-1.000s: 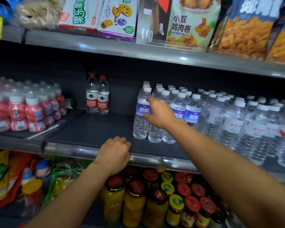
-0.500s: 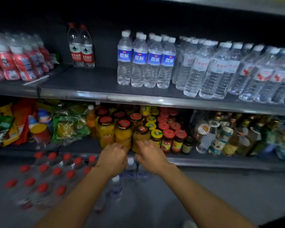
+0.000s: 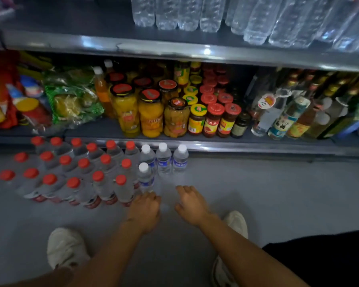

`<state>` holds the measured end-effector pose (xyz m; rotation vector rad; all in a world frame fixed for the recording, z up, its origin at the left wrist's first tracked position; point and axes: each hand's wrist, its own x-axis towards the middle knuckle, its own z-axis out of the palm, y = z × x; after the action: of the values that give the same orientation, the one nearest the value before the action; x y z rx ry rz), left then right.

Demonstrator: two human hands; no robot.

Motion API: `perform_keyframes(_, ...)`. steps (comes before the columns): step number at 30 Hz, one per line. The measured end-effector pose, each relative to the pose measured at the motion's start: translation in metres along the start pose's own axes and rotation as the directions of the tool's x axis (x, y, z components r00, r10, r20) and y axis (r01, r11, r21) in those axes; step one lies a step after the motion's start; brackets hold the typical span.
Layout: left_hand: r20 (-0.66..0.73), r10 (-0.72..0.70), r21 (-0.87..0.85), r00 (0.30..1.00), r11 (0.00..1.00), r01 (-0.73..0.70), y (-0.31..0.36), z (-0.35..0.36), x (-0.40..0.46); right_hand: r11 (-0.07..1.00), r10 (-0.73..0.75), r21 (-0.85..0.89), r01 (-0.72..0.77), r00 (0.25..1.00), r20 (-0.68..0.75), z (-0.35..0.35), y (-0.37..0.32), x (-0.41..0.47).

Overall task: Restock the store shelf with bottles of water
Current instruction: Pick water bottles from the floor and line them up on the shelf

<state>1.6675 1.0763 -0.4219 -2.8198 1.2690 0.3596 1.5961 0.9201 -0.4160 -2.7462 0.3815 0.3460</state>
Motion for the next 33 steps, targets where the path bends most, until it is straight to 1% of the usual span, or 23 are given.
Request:
perform_keyframes(4,0.122,-0.039,-0.004,0.992,0.999,0.040,-0.009,0.018,-0.004,1.000,-0.017,0.016,0.016,0.999,0.039,0.019,-0.002,0.014)
perform_keyframes(6,0.179,-0.054,-0.044,0.982,0.997,0.062,-0.015,0.028,-0.006,0.999,-0.018,0.042,0.016,0.999,0.042,0.026,-0.005,0.026)
perform_keyframes(8,0.169,-0.077,-0.059,0.983,0.994,0.088,-0.023,0.042,-0.008,0.997,-0.024,0.073,0.021,0.999,0.048,0.032,-0.011,0.041)
perform_keyframes(12,0.220,-0.106,-0.013,0.970,0.994,0.111,-0.041,0.061,-0.009,0.984,-0.049,0.174,0.036,0.996,0.069,0.038,-0.031,0.070)
perform_keyframes(14,0.235,-0.116,-0.001,0.965,0.993,0.119,-0.048,0.067,-0.008,0.968,-0.032,0.251,0.023,0.999,0.031,0.042,-0.040,0.083)
perform_keyframes(17,0.271,-0.130,-0.003,0.954,0.991,0.136,-0.056,0.075,-0.006,0.917,0.062,0.398,-0.042,0.997,-0.038,0.049,-0.048,0.100)
perform_keyframes(19,0.278,-0.141,-0.015,0.950,0.988,0.151,-0.060,0.079,-0.005,0.893,0.095,0.446,-0.055,0.993,-0.070,0.053,-0.051,0.109)
perform_keyframes(24,0.277,-0.137,-0.049,0.951,0.986,0.156,-0.066,0.087,-0.003,0.893,0.138,0.443,-0.072,0.983,-0.118,0.062,-0.057,0.130)
perform_keyframes(27,0.270,-0.134,-0.065,0.953,0.985,0.157,-0.068,0.088,-0.003,0.908,0.128,0.416,-0.057,0.981,-0.143,0.061,-0.058,0.137)
perform_keyframes(30,0.270,-0.137,-0.037,0.953,0.988,0.153,-0.068,0.083,-0.002,0.919,0.107,0.390,-0.049,0.986,-0.127,0.057,-0.057,0.142)
perform_keyframes(33,0.241,-0.137,-0.037,0.961,0.988,0.150,-0.068,0.074,-0.003,0.916,0.112,0.396,-0.055,0.986,-0.123,0.048,-0.052,0.138)
